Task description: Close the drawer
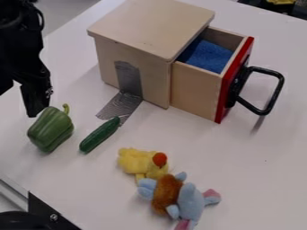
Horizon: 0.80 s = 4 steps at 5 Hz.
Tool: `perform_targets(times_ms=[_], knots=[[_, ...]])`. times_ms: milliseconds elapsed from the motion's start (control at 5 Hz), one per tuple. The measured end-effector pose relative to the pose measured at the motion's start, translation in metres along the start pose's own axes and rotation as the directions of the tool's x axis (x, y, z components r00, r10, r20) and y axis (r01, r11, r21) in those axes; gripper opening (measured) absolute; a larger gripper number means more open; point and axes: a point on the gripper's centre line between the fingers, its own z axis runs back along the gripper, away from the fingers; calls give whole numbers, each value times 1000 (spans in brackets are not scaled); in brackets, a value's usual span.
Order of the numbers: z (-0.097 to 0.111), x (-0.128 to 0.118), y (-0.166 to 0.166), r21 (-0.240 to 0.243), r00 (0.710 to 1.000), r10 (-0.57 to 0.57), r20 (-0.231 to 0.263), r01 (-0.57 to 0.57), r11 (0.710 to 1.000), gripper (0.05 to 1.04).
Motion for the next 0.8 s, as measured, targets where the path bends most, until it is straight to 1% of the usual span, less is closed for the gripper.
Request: perform_targets(times_ms=[200,400,600,800], knots=[[-4,-2,-2,-9,1000,-3,-14,3,1000,1000],[-3,20,-35,-20,997,-80,11,80,997,1000],[-3,52,-71,-14,990,-139,24,139,990,1000],[-3,90,-113,18,984,-177,28,177,984,1000]])
